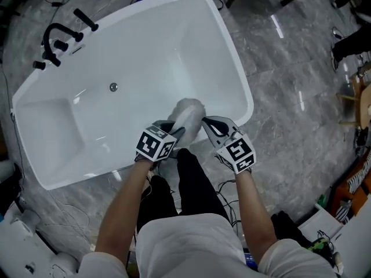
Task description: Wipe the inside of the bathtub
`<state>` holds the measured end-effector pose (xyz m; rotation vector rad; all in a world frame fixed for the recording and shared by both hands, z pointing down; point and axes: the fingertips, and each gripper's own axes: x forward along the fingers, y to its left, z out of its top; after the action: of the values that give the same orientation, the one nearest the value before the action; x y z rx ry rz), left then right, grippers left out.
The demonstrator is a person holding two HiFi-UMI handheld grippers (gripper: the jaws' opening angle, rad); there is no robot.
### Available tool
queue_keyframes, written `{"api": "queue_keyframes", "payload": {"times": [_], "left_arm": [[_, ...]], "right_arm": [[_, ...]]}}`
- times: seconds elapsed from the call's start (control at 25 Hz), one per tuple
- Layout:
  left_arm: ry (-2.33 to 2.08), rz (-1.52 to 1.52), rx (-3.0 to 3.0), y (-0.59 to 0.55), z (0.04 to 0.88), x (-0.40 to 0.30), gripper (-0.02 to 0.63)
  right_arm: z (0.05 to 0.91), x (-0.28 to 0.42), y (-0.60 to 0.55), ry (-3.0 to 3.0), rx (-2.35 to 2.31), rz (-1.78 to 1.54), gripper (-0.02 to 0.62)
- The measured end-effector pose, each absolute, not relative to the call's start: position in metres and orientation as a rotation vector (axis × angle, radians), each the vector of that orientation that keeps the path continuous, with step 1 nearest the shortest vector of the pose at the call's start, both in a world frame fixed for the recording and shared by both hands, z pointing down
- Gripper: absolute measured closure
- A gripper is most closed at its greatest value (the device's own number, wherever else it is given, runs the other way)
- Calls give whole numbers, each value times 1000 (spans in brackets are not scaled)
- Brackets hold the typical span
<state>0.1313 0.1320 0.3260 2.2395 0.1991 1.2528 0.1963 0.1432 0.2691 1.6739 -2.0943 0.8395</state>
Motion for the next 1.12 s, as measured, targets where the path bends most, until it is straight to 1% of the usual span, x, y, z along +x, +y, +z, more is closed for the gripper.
{"api": "queue_keyframes", "payload": {"times": [0.24, 0.52, 0.64, 0.8, 0.96, 1.12], "left_arm": [[-2, 996, 2387, 92, 239, 56, 509], [-176, 888, 2510, 83, 158, -69, 509], [-246, 807, 2562, 77, 125, -113, 509], [-325, 687, 2634, 77, 82, -170, 509], [-398, 608, 2670, 83, 53, -222, 509], [-486, 554, 2674, 77, 42, -261, 509]], "right_arm": [[198, 120, 114, -2301, 1731, 797, 592], [130, 17, 116, -2392, 1805, 764, 592], [103, -23, 118, -2411, 1817, 754, 592], [61, -75, 128, -2428, 1811, 663, 592], [27, -111, 141, -2420, 1810, 573, 592], [12, -129, 141, -2432, 1816, 568, 592]]}}
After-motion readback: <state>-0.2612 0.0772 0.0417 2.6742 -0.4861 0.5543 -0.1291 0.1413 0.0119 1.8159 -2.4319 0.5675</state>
